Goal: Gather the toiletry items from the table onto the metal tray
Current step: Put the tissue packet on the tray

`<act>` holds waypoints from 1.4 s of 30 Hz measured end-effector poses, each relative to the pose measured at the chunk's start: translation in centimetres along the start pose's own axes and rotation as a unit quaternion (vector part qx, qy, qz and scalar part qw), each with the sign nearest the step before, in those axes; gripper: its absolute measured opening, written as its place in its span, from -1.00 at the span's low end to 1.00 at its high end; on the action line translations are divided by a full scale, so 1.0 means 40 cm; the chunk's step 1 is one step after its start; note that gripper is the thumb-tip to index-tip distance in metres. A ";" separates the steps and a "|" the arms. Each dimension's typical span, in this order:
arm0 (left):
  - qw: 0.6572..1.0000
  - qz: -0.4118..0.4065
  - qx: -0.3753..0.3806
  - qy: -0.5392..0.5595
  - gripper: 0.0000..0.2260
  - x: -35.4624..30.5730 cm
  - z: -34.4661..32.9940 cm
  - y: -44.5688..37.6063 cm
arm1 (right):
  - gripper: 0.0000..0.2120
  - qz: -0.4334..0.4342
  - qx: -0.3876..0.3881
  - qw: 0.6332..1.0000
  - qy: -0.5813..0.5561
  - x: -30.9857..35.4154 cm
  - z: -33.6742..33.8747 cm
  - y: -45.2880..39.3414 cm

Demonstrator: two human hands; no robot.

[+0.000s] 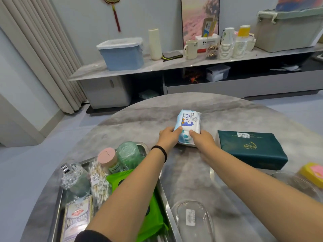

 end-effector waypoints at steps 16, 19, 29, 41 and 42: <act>0.996 -0.023 -0.011 0.087 -0.60 -0.002 0.178 0.445 | -0.71 0.028 0.154 0.987 -0.037 0.073 -0.030 0.397; 0.993 -0.021 -0.034 0.110 -0.61 0.040 0.222 0.536 | -0.70 0.040 0.195 0.980 -0.010 0.073 -0.066 0.478; 0.990 -0.005 -0.093 0.110 -0.58 0.170 0.314 0.632 | -0.71 0.006 0.253 0.968 0.001 0.003 -0.178 0.602; 0.996 0.053 -0.062 0.042 -0.57 0.232 0.283 0.608 | -0.66 -0.001 0.219 0.973 0.078 -0.063 -0.173 0.599; 0.996 0.060 -0.061 0.037 -0.57 0.232 0.284 0.608 | -0.66 0.000 0.217 0.972 0.087 -0.064 -0.171 0.601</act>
Point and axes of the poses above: each hand's wrist, its own y-axis away from the middle knuckle, its own z-axis out of the back of the hand, x = y × z, the point moved 8 cm from there along -y, towards the middle knuckle, and after that the axes turned 12 degrees about -y, right-handed, at the moved point
